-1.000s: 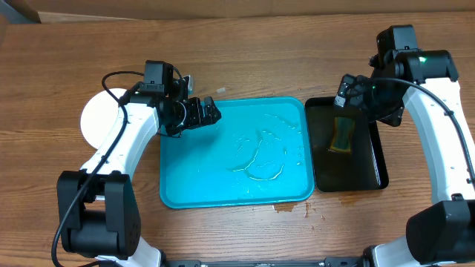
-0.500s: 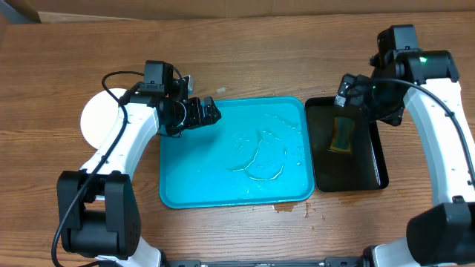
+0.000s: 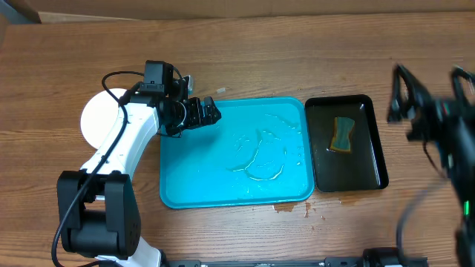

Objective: Clean dirty plates on tray and stack at the side

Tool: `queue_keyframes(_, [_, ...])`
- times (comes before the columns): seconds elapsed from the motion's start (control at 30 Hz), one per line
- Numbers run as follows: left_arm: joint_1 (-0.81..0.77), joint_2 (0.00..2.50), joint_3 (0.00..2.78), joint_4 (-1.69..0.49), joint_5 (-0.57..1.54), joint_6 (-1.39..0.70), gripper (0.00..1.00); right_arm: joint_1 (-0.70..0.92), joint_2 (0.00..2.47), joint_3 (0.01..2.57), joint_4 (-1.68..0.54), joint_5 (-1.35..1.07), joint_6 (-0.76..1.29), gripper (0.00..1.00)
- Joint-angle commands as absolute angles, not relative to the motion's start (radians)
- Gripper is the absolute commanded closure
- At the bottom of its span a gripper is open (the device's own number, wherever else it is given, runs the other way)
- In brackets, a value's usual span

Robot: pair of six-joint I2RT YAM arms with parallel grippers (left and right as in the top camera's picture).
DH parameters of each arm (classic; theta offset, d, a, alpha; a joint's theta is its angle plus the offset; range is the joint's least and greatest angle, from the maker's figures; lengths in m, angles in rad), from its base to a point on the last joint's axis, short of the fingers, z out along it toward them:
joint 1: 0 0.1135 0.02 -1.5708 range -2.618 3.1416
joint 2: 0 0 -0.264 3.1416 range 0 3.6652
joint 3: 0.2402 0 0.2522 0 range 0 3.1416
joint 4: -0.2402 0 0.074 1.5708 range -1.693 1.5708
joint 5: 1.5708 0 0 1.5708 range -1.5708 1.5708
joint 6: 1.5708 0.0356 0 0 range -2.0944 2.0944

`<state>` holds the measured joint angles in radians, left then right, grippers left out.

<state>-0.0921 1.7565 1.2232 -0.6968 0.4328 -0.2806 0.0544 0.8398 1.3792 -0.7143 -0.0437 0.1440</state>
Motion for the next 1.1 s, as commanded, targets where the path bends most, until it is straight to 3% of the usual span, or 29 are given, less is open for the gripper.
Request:
queue_keyframes(0.0, [-0.097, 1.761, 1.216, -0.699, 0.43, -0.262, 0.0, 0.059, 0.647, 1.116, -0.583, -0.03, 0.05, 0.0])
queue_keyframes(0.33, [-0.097, 1.761, 1.216, -0.699, 0.43, -0.262, 0.0, 0.038, 0.117, 0.47, -0.204, -0.028, 0.045, 0.0])
queue_keyframes(0.7, [-0.097, 1.761, 1.216, -0.699, 0.43, -0.262, 0.0, 0.037, 0.002, 0.096, 0.099, -0.046, 0.056, 0.0])
queue_keyframes(0.93, [-0.097, 1.761, 1.216, -0.699, 0.43, -0.262, 0.0, 0.037, 0.002, 0.017, 0.091, -0.046, 0.056, 0.0])
queue_keyframes(1.07, [-0.097, 1.761, 1.216, -0.699, 0.43, -0.262, 0.0, 0.037, 0.002, 0.008, -0.044, -0.046, 0.055, 0.0])
